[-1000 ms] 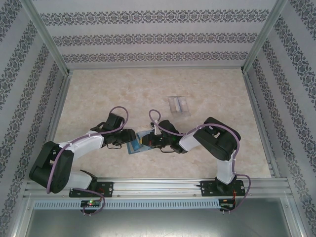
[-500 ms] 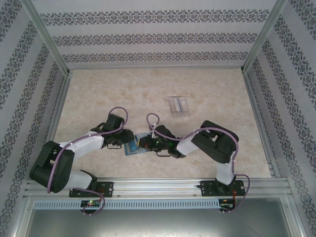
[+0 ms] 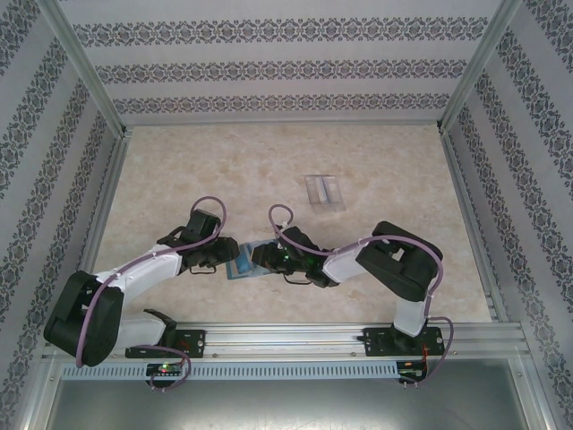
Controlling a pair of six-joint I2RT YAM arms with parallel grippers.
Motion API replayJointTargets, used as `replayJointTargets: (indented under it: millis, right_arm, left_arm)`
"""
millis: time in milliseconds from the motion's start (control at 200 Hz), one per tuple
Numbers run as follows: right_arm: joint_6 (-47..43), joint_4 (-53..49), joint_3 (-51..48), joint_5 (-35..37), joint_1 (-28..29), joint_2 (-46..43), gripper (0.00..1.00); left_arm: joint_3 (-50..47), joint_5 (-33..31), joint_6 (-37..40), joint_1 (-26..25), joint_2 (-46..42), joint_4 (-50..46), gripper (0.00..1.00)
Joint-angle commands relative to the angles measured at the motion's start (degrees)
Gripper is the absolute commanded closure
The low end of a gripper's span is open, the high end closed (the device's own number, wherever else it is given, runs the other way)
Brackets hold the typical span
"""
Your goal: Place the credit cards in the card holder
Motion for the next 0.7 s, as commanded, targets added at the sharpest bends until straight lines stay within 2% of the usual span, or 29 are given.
replayJointTargets:
  millis: [0,155,405,694]
  right_arm:
    - [-2.7,-5.8,0.6,2.1,0.5,-1.9,0.72]
    - [-2.3,-6.1,1.2,1.0,0.6,-0.9,0.81]
    - [-2.1,-6.6,3.9,-1.2,1.3,1.7,0.82]
    - [-3.2,-9.7,6.4,-2.7,1.8,2.7,0.94]
  left_arm:
    - [-1.3,0.0,0.5,0.5,-0.1,-0.5,0.56]
    - [-1.8,2.2,0.0,0.6,0.8,1.2,0.56]
    - [-3.1,4.8,-0.8,0.5,1.7,3.9,0.57]
    - [-3.0,6.2,-1.8,0.6,2.3,5.4,0.57]
